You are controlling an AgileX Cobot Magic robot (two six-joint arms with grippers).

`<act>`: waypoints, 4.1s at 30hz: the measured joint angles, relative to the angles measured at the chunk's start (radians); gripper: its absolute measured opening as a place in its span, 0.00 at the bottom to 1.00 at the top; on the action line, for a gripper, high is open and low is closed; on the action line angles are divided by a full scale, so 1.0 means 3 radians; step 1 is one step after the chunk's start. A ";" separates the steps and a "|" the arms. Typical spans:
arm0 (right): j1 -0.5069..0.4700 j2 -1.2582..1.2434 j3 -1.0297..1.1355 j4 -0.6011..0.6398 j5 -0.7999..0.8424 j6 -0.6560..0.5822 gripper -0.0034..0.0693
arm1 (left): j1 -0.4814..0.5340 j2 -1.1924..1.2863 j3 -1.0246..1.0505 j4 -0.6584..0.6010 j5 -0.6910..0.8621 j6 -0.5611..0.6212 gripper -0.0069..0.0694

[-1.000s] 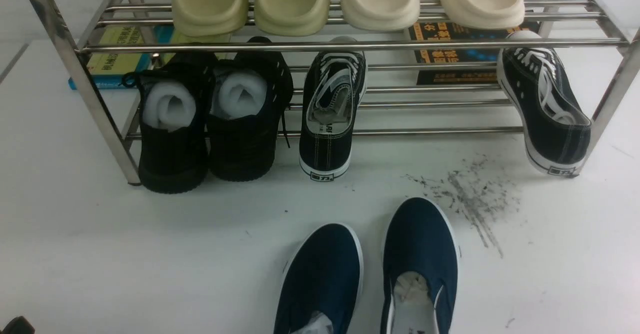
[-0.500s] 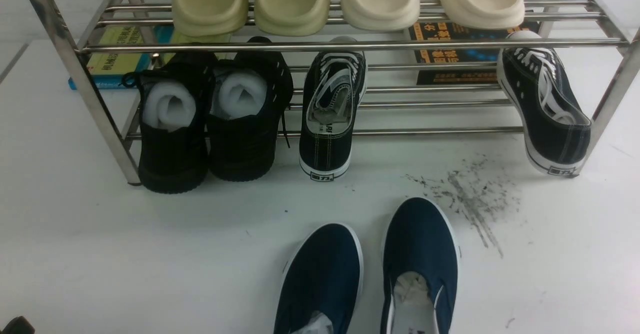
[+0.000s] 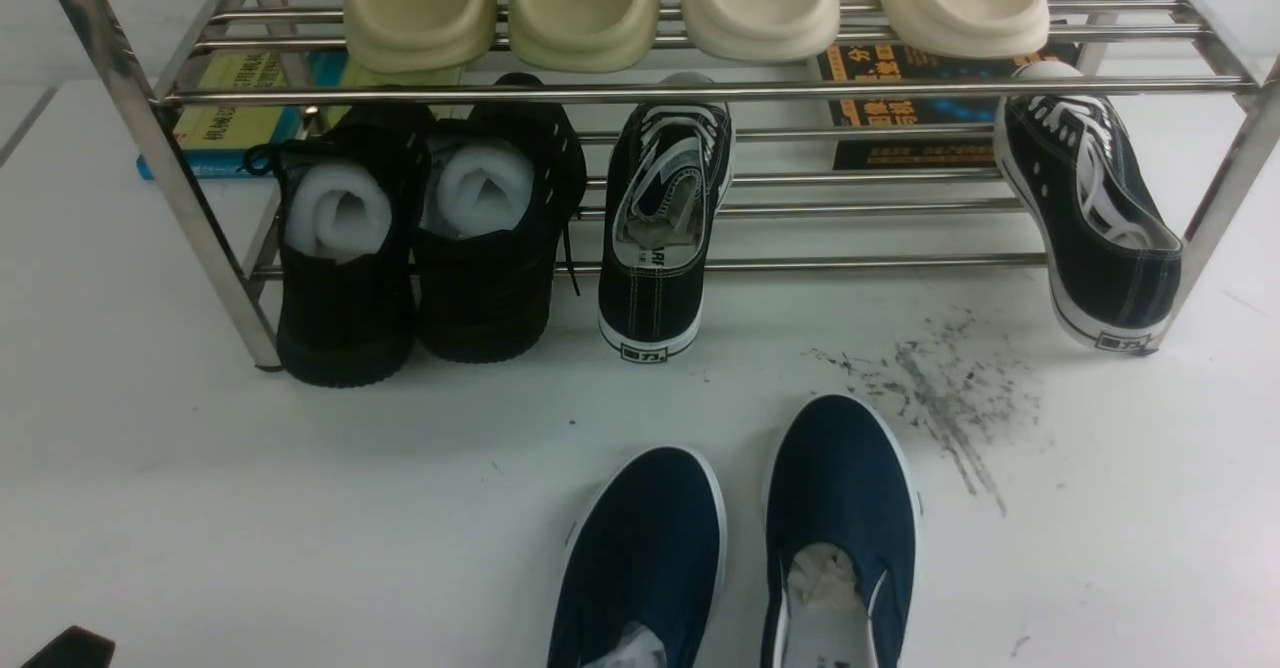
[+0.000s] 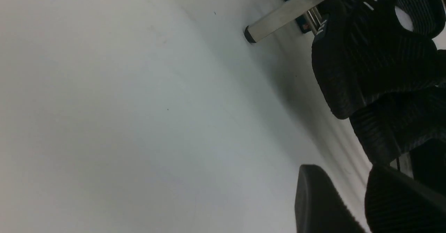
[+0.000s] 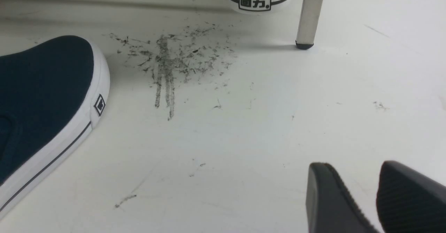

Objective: Take the shoes off the shelf with your hand on the white table.
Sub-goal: 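Grasp the leftmost shoe on the bottom shelf of the shoe rack with the left gripper, then set the held shoe down on the floor in front of the rack with the left gripper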

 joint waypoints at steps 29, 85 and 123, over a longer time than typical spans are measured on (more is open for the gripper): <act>0.0000 0.0000 0.0000 0.0000 0.0000 0.0000 0.37 | 0.0000 0.2230 -0.2626 0.0424 0.2078 0.1362 0.09; 0.0000 0.0000 0.0003 0.0000 0.0000 0.0000 0.37 | -0.0003 0.5747 -0.4299 -0.0824 0.1384 0.2708 0.10; 0.0000 0.0000 0.0003 0.0000 0.0000 0.0000 0.37 | 0.0000 0.3668 -0.1942 -0.0403 0.1837 0.2245 0.11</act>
